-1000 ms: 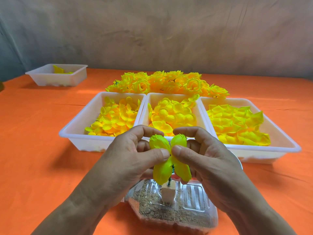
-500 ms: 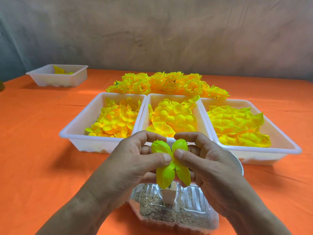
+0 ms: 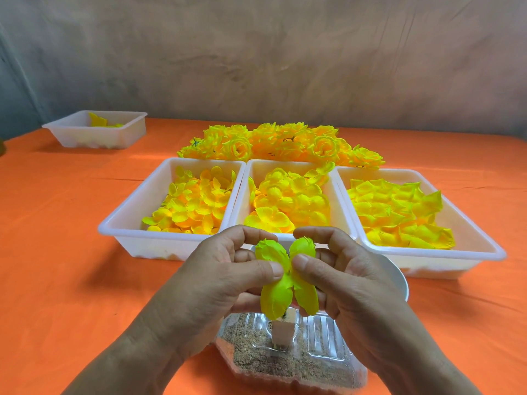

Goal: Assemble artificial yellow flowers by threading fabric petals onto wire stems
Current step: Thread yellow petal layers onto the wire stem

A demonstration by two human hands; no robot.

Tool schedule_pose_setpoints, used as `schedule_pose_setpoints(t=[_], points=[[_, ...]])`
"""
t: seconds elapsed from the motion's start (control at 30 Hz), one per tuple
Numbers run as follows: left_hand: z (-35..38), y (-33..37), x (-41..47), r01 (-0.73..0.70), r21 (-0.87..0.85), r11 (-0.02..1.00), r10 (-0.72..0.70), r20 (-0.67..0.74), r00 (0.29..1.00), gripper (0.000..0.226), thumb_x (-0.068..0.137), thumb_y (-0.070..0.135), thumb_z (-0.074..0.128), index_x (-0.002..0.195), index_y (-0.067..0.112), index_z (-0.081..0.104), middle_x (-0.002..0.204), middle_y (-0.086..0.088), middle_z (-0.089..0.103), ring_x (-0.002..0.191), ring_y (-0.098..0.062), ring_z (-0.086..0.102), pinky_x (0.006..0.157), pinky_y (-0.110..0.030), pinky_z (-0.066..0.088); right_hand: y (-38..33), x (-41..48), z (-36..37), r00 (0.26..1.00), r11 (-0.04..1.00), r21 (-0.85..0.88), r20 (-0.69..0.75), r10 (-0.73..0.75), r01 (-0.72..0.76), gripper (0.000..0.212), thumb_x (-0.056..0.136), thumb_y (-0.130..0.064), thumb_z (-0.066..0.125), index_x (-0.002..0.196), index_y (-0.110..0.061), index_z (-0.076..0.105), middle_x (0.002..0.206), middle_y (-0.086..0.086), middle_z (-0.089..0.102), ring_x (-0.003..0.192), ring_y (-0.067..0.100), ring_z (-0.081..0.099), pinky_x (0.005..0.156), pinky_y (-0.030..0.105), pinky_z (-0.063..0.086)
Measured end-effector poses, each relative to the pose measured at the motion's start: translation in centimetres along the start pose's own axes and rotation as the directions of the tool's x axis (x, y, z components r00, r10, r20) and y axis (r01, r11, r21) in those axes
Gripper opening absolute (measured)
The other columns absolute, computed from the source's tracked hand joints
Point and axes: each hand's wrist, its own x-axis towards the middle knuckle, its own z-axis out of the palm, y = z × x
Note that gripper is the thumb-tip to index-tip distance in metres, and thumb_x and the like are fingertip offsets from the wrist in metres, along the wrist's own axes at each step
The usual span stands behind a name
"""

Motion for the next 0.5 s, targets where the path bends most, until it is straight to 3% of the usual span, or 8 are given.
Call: schedule_pose_setpoints(t=[0.2, 0.5], points=[[-0.02, 0.04, 0.07, 0.044, -0.028, 0.999, -0.043, 0.008, 0.999, 0.049, 0.061, 0.006, 0.071, 0.109, 0.008, 0.063, 0.082, -0.018, 0.065, 0.057, -0.022, 0.066, 0.05, -0.028, 0.055, -0.37, 0.08, 0.34, 1.0, 1.0, 0.025, -0.005, -0.014, 0.014, 0.043, 0.067, -0.017, 0.071, 0.108, -0.013, 0.062, 0.073, 0.011, 0.066, 0.055, 0.02, 0.062, 0.044, 0.027, 0.048], [-0.15, -0.25, 0.28, 0.052, -0.024, 0.998, -0.051, 0.018, 0.999, 0.047, 0.062, 0.006, 0.071, 0.108, 0.008, 0.064, 0.079, -0.014, 0.067, 0.059, -0.023, 0.066, 0.052, -0.03, 0.056, -0.14, 0.2, 0.23, 0.999, 0.998, -0.034, -0.021, -0.046, 0.045, 0.048, 0.068, -0.023, 0.07, 0.114, -0.019, 0.058, 0.071, 0.01, 0.066, 0.053, 0.023, 0.063, 0.043, 0.03, 0.048]])
